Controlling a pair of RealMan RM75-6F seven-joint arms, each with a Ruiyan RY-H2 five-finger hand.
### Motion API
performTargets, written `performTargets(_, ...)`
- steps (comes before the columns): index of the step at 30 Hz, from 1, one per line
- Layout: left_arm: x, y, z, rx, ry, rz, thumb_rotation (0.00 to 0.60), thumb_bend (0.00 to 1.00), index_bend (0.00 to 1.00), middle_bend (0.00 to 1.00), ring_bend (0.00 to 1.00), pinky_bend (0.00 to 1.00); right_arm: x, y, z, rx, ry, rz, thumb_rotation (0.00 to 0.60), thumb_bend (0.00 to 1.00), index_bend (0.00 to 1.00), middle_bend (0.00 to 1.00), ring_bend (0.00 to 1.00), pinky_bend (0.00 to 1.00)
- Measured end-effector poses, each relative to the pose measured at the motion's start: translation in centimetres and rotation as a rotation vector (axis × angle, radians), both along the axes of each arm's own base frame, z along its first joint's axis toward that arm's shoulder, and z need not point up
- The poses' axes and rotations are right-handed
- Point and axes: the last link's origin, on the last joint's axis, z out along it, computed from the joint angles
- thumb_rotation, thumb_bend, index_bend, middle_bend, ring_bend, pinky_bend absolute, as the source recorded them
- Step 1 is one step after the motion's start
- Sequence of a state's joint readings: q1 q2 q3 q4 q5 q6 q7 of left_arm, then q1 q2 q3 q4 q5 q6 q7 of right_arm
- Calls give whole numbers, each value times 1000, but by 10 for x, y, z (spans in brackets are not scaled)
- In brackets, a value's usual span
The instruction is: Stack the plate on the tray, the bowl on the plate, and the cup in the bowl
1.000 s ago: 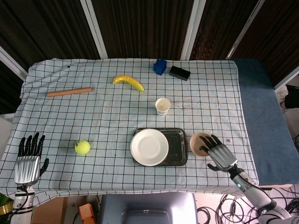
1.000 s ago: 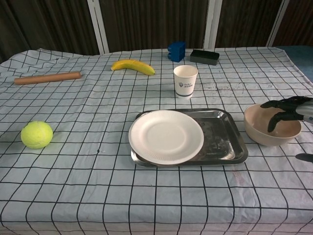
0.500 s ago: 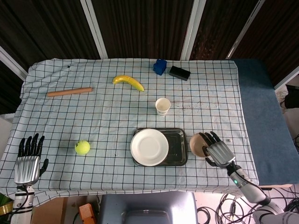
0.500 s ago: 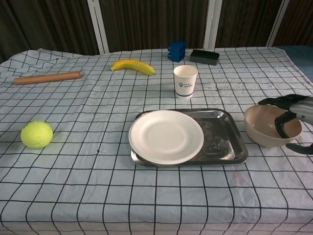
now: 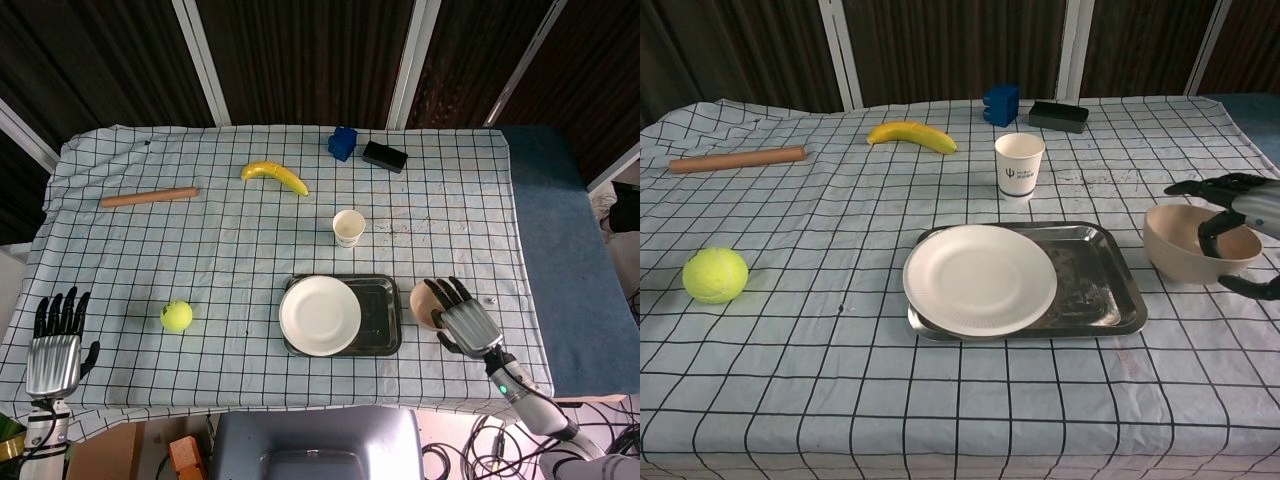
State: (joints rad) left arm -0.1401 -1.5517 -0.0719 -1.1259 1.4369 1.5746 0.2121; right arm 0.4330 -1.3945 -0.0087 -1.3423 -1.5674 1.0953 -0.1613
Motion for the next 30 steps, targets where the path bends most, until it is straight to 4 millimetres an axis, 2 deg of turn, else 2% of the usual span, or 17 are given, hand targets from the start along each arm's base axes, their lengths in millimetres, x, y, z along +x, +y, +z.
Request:
performTargets(7,-4,-2,3,11,-7,13,600,332,0,0,0,0,31,-1,11,-33,-77,64,600,460,622,0,0,0)
performTargets(13,-10,-3,5,20,-17,31,600,331,0,0,0,0,74,-10,9,-38,-147,136,600,460,622,0,0,0)
performTargets(16,-13,-4,6,24,-20,38,600,332,0,0,0,0,91,-14,-2,-30,-162,159,600,460,622,0,0,0)
performTargets(23,-17,-6,9,35,-27,51,600,333,0,0,0,0,138,-22,-45,25,-186,202,600,460,629,0,0,0)
performTargets(30,-20,-9,12,46,-31,61,600,331,0,0,0,0,160,-29,-84,73,-159,195,600,460,629,0,0,0)
